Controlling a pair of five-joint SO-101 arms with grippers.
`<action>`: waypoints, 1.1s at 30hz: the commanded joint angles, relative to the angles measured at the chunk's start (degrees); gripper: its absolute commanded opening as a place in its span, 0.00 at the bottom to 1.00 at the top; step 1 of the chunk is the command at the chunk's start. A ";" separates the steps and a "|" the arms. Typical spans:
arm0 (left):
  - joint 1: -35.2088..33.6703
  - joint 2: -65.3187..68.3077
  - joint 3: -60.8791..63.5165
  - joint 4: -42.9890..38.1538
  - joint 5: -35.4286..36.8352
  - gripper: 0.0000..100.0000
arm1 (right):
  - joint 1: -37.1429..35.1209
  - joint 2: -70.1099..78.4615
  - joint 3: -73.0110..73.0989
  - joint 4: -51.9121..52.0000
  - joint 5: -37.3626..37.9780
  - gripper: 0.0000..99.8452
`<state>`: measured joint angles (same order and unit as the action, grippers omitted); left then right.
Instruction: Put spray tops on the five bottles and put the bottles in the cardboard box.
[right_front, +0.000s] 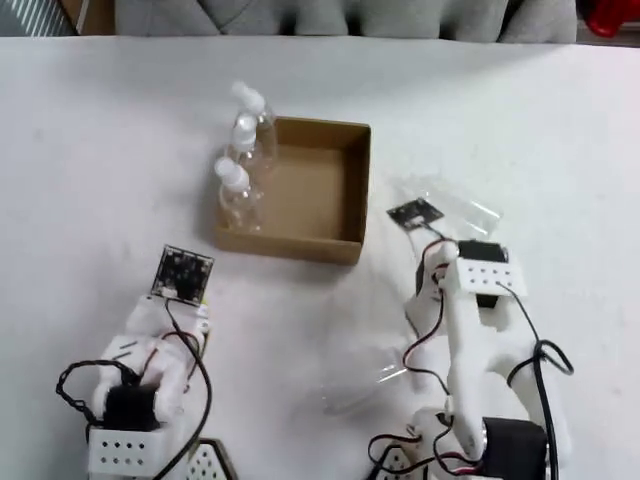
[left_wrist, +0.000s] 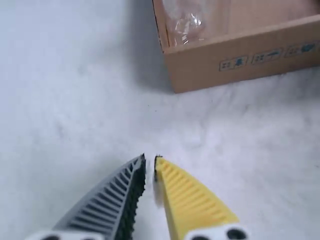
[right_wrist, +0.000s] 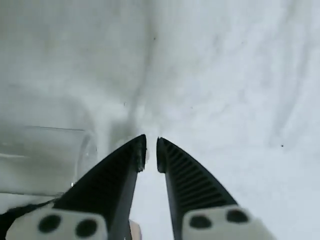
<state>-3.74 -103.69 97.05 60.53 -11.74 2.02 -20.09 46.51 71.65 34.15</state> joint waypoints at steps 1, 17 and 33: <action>-0.40 -1.01 -0.09 -0.35 -0.70 0.04 | 0.66 -0.57 -5.98 4.88 2.81 0.02; -0.22 -1.01 -0.09 -0.44 -3.78 0.04 | -1.63 -0.66 1.58 10.95 3.16 0.22; -0.22 -1.01 -0.09 -0.44 -4.13 0.04 | -0.13 -0.13 13.89 -9.63 2.46 0.10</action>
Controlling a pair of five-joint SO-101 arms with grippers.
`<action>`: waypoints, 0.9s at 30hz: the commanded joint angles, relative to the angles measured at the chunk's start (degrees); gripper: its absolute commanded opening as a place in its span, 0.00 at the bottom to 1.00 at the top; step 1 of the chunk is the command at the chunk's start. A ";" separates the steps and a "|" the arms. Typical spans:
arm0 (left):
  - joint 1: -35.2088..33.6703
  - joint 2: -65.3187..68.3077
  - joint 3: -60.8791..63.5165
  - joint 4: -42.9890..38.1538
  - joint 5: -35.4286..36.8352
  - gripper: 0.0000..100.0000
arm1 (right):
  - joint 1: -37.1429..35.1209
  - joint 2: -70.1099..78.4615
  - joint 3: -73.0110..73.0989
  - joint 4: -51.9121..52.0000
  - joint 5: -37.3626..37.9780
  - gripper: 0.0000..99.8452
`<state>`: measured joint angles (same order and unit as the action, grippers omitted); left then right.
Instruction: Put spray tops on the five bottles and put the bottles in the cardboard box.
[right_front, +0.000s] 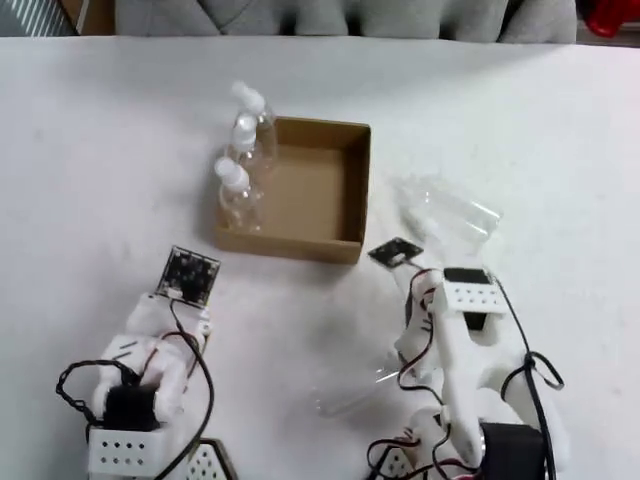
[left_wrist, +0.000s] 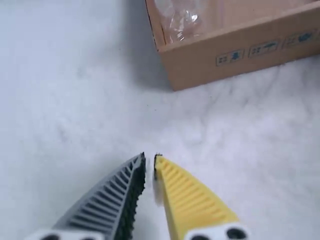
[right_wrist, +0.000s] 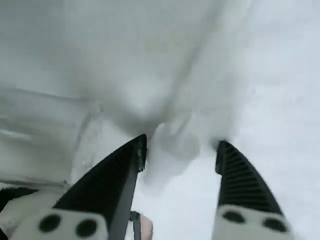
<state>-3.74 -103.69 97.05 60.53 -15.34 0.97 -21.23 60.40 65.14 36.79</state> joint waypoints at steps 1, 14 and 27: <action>-0.22 -1.01 -0.09 -0.44 -0.53 0.04 | 1.27 0.57 -0.09 -3.21 -0.18 0.06; -2.68 -1.01 -0.53 -0.53 -0.70 0.04 | 2.68 0.48 -21.71 16.57 -0.18 0.02; -13.32 -1.01 -0.35 -7.91 -0.18 0.04 | -20.97 0.48 -34.55 25.36 -15.91 0.02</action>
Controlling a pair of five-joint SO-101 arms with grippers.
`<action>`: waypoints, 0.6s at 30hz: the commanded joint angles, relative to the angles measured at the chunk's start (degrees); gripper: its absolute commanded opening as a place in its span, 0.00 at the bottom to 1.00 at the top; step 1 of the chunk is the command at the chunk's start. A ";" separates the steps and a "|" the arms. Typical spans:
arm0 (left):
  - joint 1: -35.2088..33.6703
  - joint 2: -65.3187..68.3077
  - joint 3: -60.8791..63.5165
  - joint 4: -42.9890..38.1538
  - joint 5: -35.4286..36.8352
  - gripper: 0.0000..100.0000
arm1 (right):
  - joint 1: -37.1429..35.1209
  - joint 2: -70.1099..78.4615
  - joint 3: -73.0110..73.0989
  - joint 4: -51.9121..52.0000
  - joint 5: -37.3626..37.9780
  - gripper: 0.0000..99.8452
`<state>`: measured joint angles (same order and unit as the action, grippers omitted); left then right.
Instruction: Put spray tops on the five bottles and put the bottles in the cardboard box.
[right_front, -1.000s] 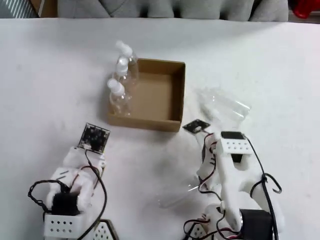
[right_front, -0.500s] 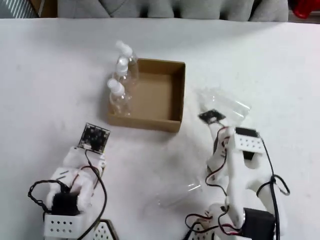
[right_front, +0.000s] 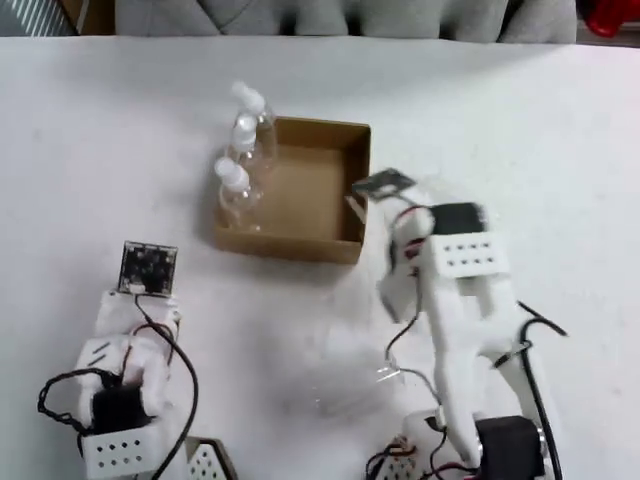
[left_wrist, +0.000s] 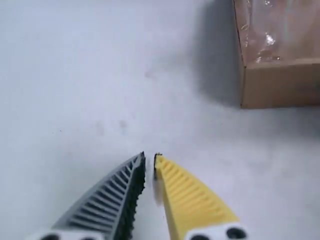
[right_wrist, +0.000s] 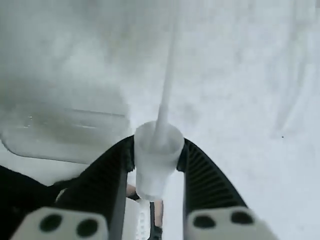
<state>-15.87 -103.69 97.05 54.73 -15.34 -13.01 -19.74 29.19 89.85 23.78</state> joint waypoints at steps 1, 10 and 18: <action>-1.19 -1.01 -0.35 -2.11 -0.18 0.04 | -9.63 -1.01 -3.52 0.48 -3.52 0.02; -1.10 -1.01 -0.53 -2.55 -0.18 0.04 | -29.58 -0.40 -2.99 -6.81 -3.78 0.02; -1.27 -1.01 -0.44 -2.90 -0.18 0.04 | -38.37 -0.31 7.65 -18.07 -3.52 0.11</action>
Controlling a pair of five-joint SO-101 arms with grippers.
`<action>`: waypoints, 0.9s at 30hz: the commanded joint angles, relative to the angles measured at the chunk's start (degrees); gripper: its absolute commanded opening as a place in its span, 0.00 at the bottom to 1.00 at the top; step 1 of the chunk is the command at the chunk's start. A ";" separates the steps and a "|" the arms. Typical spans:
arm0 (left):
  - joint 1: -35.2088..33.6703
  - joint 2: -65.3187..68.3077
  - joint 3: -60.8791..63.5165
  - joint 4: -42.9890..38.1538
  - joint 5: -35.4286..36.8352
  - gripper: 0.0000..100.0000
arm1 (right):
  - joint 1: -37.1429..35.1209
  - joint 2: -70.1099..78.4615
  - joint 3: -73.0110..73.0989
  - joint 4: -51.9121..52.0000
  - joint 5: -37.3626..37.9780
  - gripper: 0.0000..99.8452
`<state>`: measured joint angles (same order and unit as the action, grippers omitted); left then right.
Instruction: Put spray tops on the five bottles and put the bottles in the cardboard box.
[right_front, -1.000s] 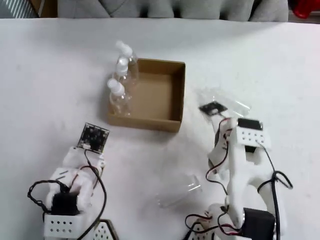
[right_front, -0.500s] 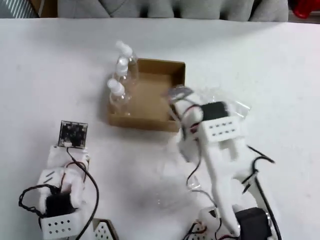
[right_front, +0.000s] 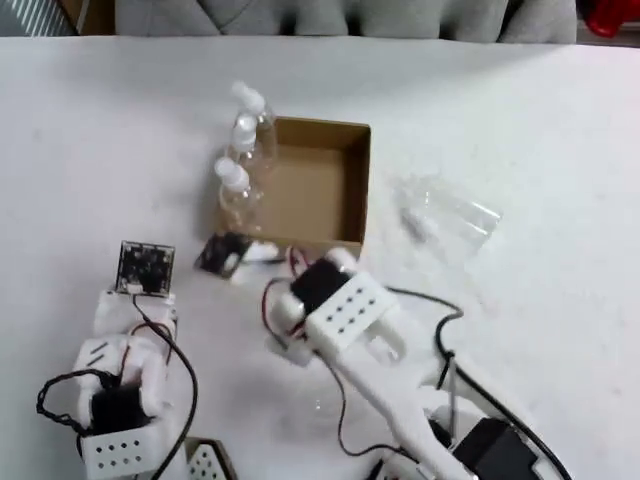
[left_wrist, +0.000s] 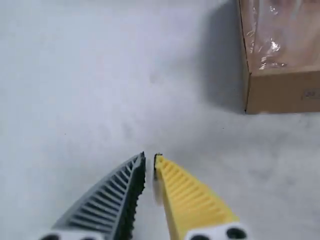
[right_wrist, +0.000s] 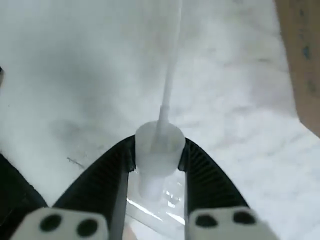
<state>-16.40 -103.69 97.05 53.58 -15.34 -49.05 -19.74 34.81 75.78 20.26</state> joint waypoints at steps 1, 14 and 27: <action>-0.75 -1.01 -0.44 -1.76 -0.18 0.04 | -2.86 -0.31 3.08 -4.88 0.00 0.14; -0.66 -1.01 -0.26 -1.67 -0.26 0.04 | -1.19 -1.01 -5.19 8.57 0.00 0.24; -0.48 -1.01 -0.18 -1.49 -0.44 0.04 | 7.16 -17.45 2.37 14.55 5.63 0.10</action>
<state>-16.40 -103.69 97.05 53.49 -15.34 -45.19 -29.14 35.43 91.43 24.84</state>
